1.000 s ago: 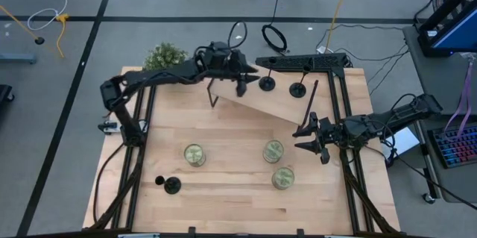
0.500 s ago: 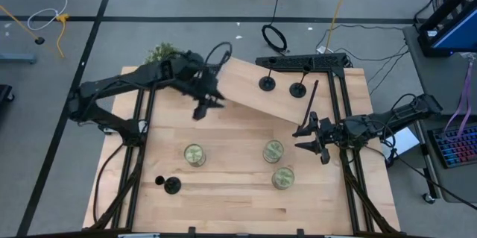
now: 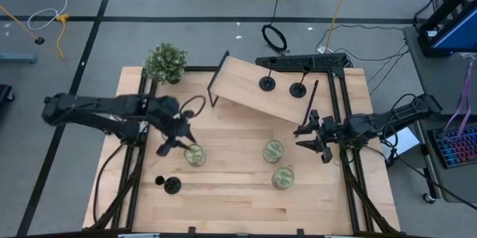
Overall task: Pick & Place candle stick holders
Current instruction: Align the black candle holder with the other black candle holder on the shelf
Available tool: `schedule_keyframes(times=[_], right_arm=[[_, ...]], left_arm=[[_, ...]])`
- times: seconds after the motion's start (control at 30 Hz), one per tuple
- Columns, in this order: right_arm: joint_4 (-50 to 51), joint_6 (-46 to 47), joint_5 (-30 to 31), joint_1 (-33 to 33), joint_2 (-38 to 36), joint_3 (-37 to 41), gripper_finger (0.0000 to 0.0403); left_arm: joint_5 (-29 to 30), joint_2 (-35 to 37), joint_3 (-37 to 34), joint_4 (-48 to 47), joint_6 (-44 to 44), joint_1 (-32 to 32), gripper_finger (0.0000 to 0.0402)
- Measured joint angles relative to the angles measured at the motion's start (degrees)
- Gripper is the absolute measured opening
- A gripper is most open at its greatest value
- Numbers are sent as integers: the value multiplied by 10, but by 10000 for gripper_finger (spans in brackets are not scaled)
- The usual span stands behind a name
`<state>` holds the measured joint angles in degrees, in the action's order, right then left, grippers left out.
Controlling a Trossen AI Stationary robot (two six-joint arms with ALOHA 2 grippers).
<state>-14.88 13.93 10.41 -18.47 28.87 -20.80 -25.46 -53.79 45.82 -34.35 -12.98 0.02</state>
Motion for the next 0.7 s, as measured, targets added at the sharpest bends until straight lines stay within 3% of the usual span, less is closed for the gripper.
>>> schedule_keyframes(times=[0.3, 0.7], right_arm=[[-8, -18, 0, 0, 1, 0, 173], [-7, -42, 0, 0, 1, 0, 173]], left_arm=[[1, 71, -135, 16, 136, -65, 140], [0, 78, -150, -23, 153, -172, 140]])
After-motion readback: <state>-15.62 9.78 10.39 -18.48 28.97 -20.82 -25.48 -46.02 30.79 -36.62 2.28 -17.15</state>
